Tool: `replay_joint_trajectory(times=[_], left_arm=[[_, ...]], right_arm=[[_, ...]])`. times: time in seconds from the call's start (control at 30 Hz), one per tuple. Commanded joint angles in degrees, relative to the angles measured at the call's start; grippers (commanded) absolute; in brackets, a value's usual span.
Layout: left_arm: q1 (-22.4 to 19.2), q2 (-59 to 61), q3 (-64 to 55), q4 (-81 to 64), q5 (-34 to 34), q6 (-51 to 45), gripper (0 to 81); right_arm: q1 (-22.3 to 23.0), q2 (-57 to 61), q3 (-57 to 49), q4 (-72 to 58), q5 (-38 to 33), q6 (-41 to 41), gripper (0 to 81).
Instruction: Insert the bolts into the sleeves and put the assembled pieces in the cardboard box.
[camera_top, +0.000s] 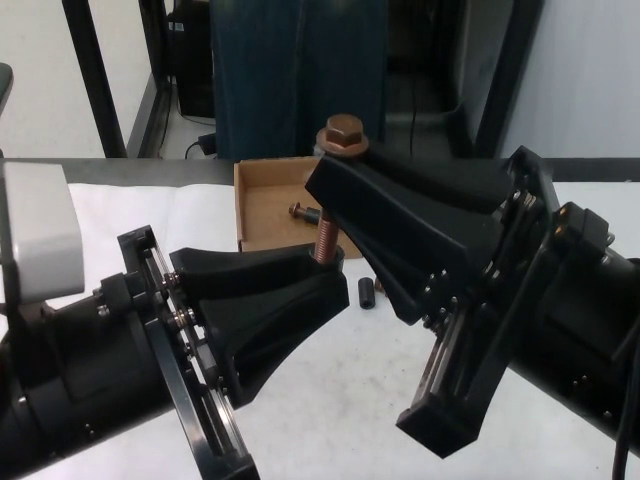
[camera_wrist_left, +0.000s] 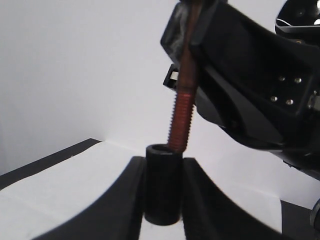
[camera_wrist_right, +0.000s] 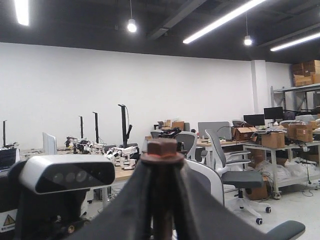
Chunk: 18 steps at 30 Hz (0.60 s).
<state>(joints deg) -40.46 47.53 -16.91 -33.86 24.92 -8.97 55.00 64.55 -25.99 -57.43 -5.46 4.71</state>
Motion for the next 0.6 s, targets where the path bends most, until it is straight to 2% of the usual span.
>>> replay_joint_trajectory(times=[0.0, 0.57], left_arm=[[-0.23, 0.08, -0.68, -2.49, 0.46, 0.06, 0.9], [-0.23, 0.08, -0.68, -4.14, 1.82, 0.05, 0.9]], right_arm=[[0.15, 0.02, -0.23, -0.25, -0.01, -0.59, 0.2], [0.15, 0.02, 0.85, 1.44, 0.22, -3.88, 0.2]])
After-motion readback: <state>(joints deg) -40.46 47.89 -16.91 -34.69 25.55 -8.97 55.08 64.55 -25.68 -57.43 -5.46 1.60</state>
